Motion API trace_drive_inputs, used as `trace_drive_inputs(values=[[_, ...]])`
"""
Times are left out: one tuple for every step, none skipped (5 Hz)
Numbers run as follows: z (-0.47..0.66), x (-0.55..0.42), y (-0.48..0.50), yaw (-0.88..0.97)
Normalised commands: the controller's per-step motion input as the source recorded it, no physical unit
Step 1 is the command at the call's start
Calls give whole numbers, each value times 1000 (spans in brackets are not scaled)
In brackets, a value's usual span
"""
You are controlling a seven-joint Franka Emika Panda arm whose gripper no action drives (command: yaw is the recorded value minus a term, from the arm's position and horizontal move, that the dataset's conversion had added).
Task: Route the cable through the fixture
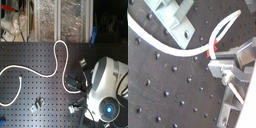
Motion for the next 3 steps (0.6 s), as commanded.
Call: trace_drive_inputs(values=[[277, 4, 3, -189], [33, 1, 0, -26], [50, -107, -283, -151]])
